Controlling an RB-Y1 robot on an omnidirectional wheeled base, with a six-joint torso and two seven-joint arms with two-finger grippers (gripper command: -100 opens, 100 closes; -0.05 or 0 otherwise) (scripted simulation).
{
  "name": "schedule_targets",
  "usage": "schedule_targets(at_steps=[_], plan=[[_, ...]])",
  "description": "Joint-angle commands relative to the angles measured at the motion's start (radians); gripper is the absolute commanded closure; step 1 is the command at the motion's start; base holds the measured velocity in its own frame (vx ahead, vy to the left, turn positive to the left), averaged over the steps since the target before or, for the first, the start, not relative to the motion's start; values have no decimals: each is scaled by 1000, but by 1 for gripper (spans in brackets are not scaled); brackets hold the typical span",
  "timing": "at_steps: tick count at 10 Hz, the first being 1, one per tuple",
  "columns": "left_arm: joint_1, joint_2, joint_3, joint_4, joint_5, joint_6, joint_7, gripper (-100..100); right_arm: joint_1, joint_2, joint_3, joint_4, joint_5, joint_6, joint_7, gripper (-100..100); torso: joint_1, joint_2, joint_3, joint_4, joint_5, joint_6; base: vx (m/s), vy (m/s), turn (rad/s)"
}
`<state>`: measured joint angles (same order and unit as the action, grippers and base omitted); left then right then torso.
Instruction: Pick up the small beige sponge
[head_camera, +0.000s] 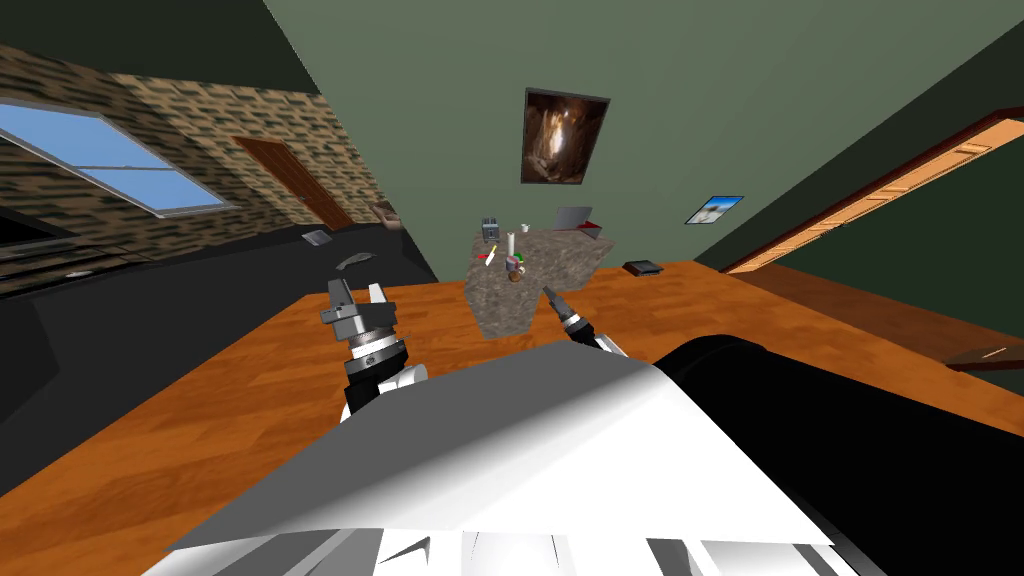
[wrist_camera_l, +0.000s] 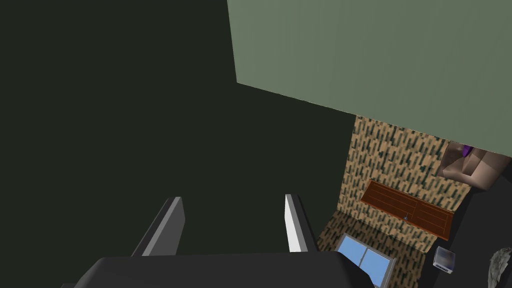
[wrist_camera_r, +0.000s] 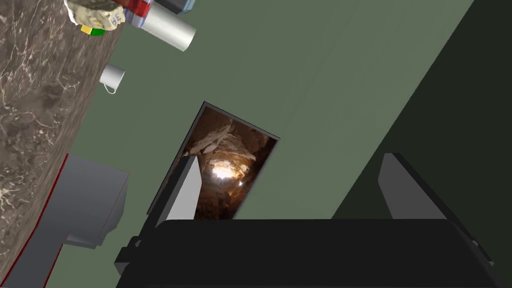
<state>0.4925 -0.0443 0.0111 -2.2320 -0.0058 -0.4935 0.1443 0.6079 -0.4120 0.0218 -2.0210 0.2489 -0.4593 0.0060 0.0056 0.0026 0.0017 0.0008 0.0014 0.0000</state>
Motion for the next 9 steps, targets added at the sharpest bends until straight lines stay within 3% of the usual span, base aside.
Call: schedule_targets(at_steps=[1,3,5,6,7,8,9], plan=[[0,0,0,0,0,0,0,0,10,-47,9,45,33,4,31,-100,0,0,0,0,0,0,-31,101,82],[0,0,0,0,0,0,0,0,15,-87,15,89,61,5,56,-100,2,-1,-1,0,0,0,-14,117,98],[0,0,0,0,0,0,0,0,23,-161,24,160,118,9,109,-100,0,-2,-1,0,0,0,-2,132,128],[0,0,0,0,0,0,0,0,23,-170,24,182,118,9,109,-100,4,-2,-1,0,1,0,7,125,55],[0,0,0,0,0,0,0,0,25,-213,27,211,147,11,136,-100,2,-3,-2,-1,1,0,15,93,77],[0,0,0,0,0,0,0,0,25,-213,27,232,147,11,136,-100,0,-3,-2,-1,0,0,12,72,59],[0,0,0,0,0,0,0,0,26,-257,28,256,176,15,162,-100,-1,-3,-2,-1,0,0,22,102,97]])
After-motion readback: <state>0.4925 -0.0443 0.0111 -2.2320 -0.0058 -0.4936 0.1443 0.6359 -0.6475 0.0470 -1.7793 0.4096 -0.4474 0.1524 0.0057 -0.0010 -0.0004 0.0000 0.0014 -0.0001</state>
